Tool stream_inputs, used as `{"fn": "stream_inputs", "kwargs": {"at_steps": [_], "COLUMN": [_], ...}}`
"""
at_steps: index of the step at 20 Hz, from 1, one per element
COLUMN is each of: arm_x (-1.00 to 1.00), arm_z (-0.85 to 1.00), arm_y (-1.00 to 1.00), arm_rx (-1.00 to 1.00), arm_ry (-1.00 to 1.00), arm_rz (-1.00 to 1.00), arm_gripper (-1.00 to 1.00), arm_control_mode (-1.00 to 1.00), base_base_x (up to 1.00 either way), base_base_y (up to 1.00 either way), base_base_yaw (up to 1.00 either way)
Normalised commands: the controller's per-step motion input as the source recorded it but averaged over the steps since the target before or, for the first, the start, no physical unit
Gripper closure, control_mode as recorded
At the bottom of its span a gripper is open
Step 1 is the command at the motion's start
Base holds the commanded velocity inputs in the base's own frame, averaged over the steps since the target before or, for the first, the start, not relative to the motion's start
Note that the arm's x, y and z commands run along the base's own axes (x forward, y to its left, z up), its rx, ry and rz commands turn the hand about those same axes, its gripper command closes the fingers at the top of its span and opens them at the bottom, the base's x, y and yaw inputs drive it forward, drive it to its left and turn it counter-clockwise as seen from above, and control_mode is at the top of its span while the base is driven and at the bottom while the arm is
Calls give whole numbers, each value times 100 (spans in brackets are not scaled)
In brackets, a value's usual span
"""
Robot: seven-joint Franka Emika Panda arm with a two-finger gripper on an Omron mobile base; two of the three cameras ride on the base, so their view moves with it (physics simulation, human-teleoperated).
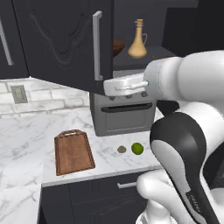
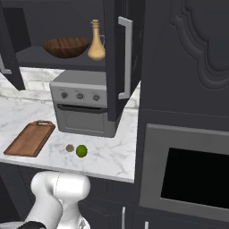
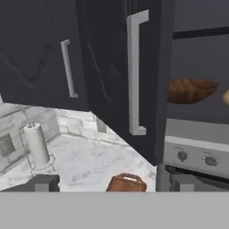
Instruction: Open the cabinet. Place the bowl and condiment on the counter. Then place the lime and garlic on the cutting board.
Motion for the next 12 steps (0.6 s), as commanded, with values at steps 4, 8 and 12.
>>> {"fn": "stream_inputs", "kwargs": {"at_steps": [4, 8, 12], "arm_x": [-16, 0, 29], "arm_z": [30, 28, 14], "arm_y": [-94, -100, -90], "arm_rx": [27, 31, 29], "arm_ry": [-2, 0, 0], "arm_rz": [0, 2, 2], "arm_gripper": [-100, -100, -100], "arm_control_mode": [-100, -100, -100], "base_base_x": [0, 0, 0], "base_base_y": [0, 0, 0], "base_base_yaw": [0, 0, 0]}}
